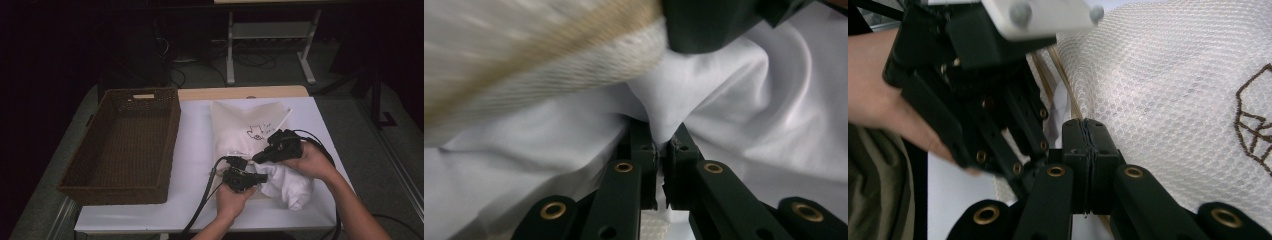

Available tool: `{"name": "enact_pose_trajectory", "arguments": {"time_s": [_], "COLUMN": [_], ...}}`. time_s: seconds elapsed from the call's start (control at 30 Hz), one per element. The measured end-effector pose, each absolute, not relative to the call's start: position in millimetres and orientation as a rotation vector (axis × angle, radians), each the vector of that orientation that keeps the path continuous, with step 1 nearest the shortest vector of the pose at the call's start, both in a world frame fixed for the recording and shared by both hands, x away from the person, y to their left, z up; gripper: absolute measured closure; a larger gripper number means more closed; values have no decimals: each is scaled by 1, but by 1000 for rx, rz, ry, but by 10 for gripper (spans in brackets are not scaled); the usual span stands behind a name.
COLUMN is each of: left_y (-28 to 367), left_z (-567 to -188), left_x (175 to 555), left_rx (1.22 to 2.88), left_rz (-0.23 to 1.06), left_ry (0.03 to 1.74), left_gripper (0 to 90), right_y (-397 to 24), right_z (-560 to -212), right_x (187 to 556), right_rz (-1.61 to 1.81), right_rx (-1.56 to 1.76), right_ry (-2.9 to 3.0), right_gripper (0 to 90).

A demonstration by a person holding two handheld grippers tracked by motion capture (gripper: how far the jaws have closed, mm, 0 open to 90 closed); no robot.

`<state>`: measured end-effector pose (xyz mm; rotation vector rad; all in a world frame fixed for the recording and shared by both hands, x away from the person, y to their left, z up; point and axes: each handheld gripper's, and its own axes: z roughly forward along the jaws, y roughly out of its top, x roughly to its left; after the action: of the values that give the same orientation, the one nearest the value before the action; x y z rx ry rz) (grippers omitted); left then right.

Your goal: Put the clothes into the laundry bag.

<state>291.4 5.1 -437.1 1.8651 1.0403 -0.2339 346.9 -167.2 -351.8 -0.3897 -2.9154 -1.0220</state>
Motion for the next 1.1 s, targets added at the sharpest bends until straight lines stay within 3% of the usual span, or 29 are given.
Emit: {"name": "enact_pose_trajectory", "arguments": {"time_s": [0.43, 0.7, 0.77, 0.87, 0.9, 0.97, 1.1], "left_y": [54, 58, 62, 70, 72, 73, 65], "left_z": [-406, -420, -417, -408, -404, -397, -386], "left_x": [288, 297, 294, 285, 282, 276, 268], "left_rx": [1762, 1837, 1856, 1888, 1911, 1908, 1883], "left_rz": [-101, -82, -109, -144, -155, -171, -256], "left_ry": [1067, 1114, 1112, 1092, 1088, 1079, 1090], "left_gripper": [860, 831, 759, 548, 548, 441, 344], "right_y": [-172, -165, -166, -167, -167, -164, -161], "right_z": [-327, -352, -354, -355, -355, -355, -356], "right_x": [331, 343, 346, 348, 348, 348, 348], "right_rz": [-1143, -1012, -1012, -1018, -1021, -1018, -1012], "right_rx": [-325, -390, -404, -410, -409, -408, -406], "right_ry": [-2885, -2907, -2894, -2894, -2895, -2897, -2899], "right_gripper": [888, 887, 887, 887, 887, 887, 886]}}
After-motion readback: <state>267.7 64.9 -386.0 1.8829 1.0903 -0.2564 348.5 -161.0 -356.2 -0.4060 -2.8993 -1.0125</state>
